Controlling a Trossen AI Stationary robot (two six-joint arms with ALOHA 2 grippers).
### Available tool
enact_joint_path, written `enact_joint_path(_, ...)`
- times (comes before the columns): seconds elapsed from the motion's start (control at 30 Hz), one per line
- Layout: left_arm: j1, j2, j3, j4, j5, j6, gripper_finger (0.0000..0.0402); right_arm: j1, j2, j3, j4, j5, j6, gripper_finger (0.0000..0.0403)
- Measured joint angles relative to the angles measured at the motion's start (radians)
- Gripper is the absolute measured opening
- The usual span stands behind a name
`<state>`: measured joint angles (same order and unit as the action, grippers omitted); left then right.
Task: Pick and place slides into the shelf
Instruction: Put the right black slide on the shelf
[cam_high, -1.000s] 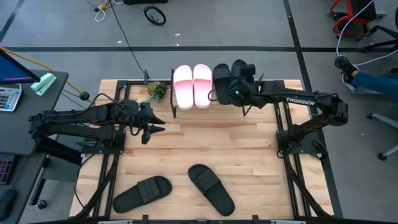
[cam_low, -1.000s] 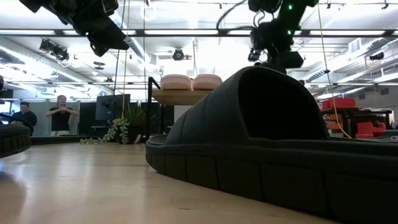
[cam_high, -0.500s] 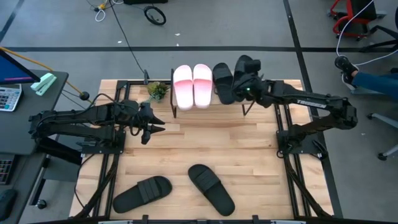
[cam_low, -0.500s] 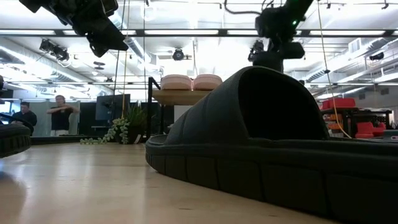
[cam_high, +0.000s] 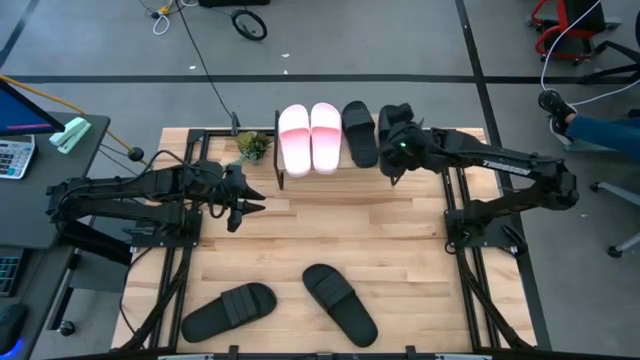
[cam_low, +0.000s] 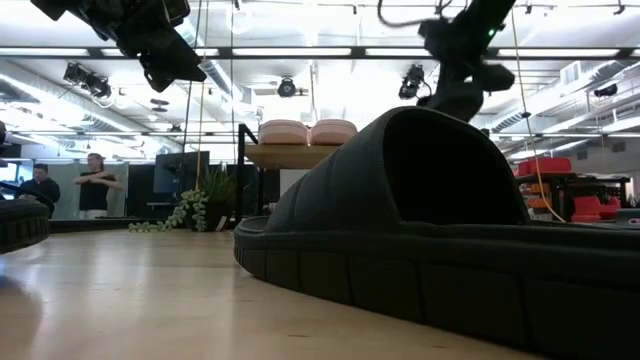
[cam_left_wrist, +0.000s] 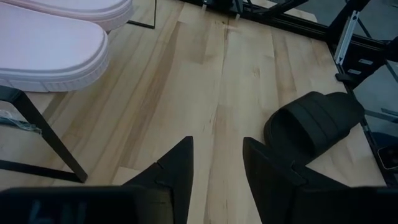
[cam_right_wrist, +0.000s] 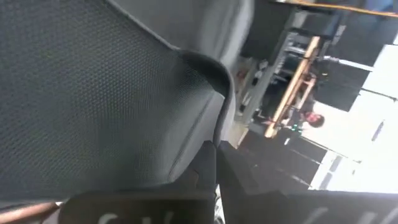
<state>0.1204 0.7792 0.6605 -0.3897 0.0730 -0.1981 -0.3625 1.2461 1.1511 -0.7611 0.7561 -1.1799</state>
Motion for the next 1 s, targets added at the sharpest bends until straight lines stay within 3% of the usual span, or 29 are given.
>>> enact_joint_path(0.2, 0.000, 0.000, 0.000, 0.000, 0.000, 0.000, 0.0137, -0.024, 0.097, 0.000, 0.008, 0.101, -0.031, 0.0002)
enact_joint_path(0.47, 0.000, 0.000, 0.000, 0.000, 0.000, 0.002, 0.0146, -0.036, 0.177, 0.000, 0.117, 0.098, -0.112, 0.0002)
enact_joint_path(0.7, 0.000, 0.000, 0.000, -0.001, 0.000, 0.014, 0.0152, -0.033, 0.193, 0.000, 0.199, 0.033, -0.165, 0.0002)
enact_joint_path(1.0, 0.000, 0.000, 0.000, -0.005, 0.000, 0.012, 0.0146, -0.045, 0.189, 0.000, 0.216, -0.072, -0.104, 0.0012)
